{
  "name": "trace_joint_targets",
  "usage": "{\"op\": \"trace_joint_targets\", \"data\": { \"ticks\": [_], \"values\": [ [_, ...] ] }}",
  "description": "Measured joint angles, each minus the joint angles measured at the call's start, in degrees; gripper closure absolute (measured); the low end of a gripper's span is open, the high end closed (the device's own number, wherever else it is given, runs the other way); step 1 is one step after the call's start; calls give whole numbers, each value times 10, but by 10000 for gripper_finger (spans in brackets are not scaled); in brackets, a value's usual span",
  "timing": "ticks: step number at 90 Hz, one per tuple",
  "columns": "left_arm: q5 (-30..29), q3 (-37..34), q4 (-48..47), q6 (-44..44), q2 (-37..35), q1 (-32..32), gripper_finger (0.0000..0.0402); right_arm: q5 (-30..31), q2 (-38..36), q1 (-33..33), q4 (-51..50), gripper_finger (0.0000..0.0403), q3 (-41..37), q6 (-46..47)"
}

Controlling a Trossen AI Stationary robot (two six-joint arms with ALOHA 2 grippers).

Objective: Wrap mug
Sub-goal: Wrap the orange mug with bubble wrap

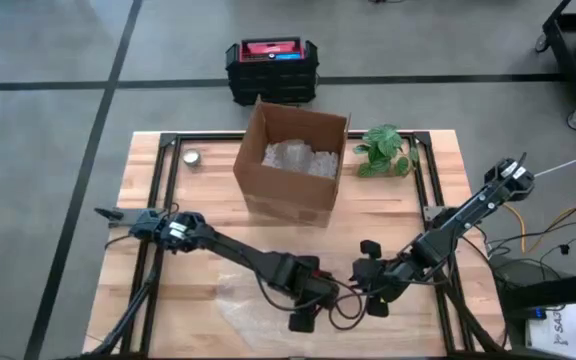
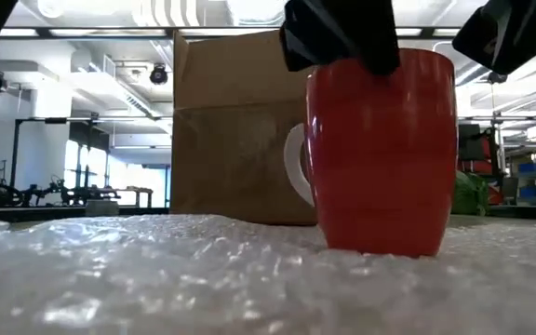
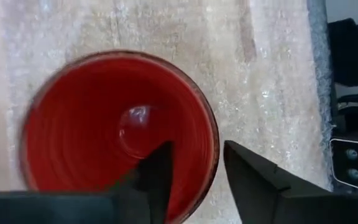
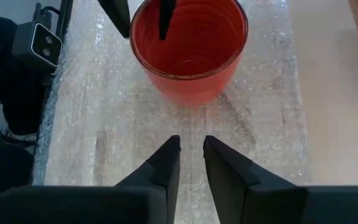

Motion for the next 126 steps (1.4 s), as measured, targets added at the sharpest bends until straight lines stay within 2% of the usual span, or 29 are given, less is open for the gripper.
{"op": "trace_joint_targets", "data": {
  "ticks": [10,26,39,45,50,57,62,78,93,111,126],
  "values": [
    [-7,30,-38,-9,-16,-1,235,0,0,0,1,355,0,-1],
    [-81,71,-165,-45,-49,-11,222,-3,0,0,-1,348,0,-1],
    [-161,48,-262,-106,-96,-41,235,-2,-1,-2,-4,340,0,-16],
    [-181,24,-269,-134,-119,-55,245,3,-1,-11,-3,337,0,-54],
    [-190,-5,-263,-157,-141,-68,254,33,-1,-21,-1,338,0,-80],
    [-211,-57,-241,-189,-176,-86,268,107,-1,-40,5,344,0,-91],
    [-227,-106,-217,-217,-205,-98,279,125,1,-64,22,352,0,-118],
    [-247,-290,-90,-285,-303,-124,310,59,31,-157,122,385,0,-223],
    [-246,-452,57,-316,-383,-130,333,57,59,-226,125,401,0,-248],
    [-247,-587,197,-319,-442,-130,341,56,75,-269,125,402,-1,-254],
    [-247,-652,280,-322,-458,-128,342,58,76,-298,122,401,-1,-269]
  ]
}}
